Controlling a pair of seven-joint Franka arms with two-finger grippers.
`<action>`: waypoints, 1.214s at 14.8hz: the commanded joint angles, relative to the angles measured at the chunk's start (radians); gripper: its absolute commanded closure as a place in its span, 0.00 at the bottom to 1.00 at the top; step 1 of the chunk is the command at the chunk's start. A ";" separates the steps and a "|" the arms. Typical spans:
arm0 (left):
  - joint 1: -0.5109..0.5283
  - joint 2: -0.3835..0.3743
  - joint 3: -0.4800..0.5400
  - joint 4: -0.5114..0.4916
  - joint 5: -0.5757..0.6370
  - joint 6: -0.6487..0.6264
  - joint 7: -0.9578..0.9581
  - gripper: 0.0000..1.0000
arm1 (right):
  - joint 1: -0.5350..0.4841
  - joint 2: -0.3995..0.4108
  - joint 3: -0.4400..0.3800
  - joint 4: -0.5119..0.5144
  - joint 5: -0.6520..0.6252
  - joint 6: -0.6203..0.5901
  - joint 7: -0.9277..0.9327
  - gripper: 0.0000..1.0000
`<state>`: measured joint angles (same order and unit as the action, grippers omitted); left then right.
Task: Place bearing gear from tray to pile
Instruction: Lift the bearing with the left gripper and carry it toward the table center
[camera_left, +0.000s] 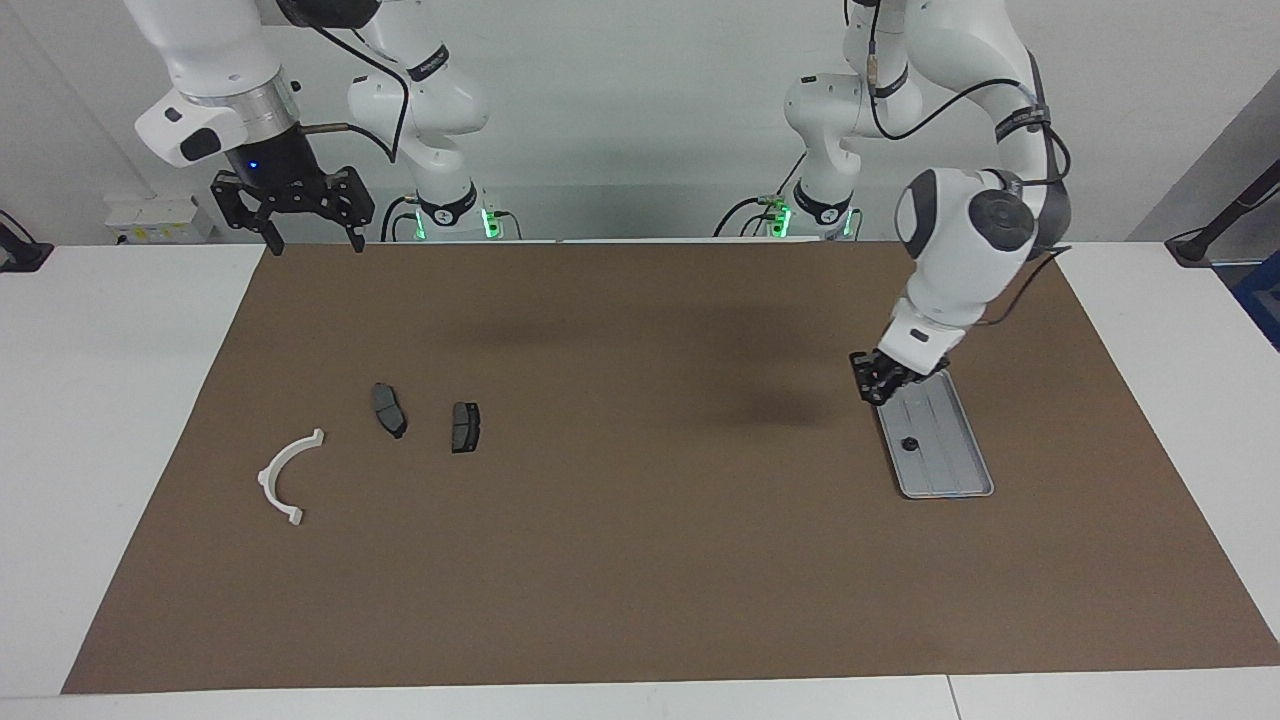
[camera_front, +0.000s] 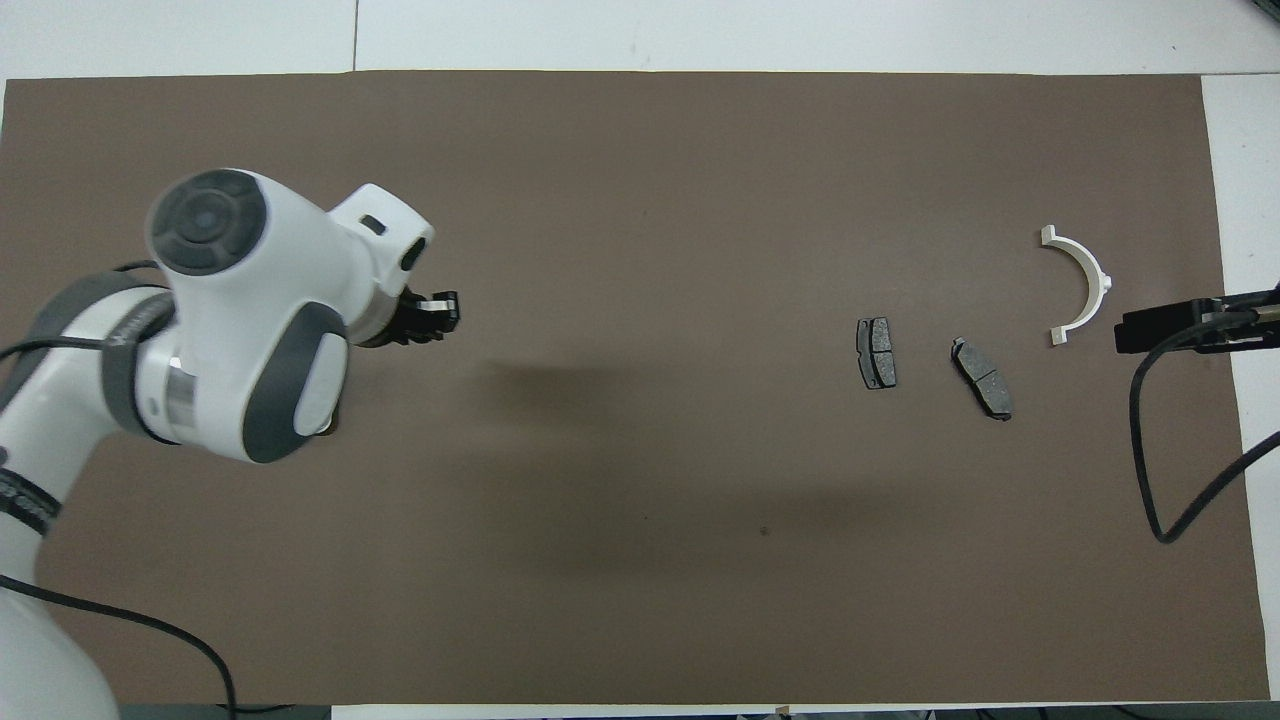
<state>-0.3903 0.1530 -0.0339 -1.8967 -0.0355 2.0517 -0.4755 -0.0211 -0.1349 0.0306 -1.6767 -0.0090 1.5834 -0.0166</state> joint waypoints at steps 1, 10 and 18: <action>-0.155 0.034 0.020 0.005 0.034 0.039 -0.200 1.00 | -0.011 -0.015 0.005 -0.014 0.029 0.018 -0.011 0.00; -0.271 0.172 0.022 -0.004 0.104 0.198 -0.376 1.00 | -0.019 -0.025 0.005 -0.028 0.030 0.007 -0.016 0.00; -0.272 0.201 0.022 -0.035 0.106 0.275 -0.385 1.00 | -0.016 -0.026 0.005 -0.034 0.029 0.007 -0.012 0.00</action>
<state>-0.6532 0.3599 -0.0203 -1.9089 0.0478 2.2931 -0.8365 -0.0230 -0.1355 0.0304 -1.6824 -0.0090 1.5832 -0.0166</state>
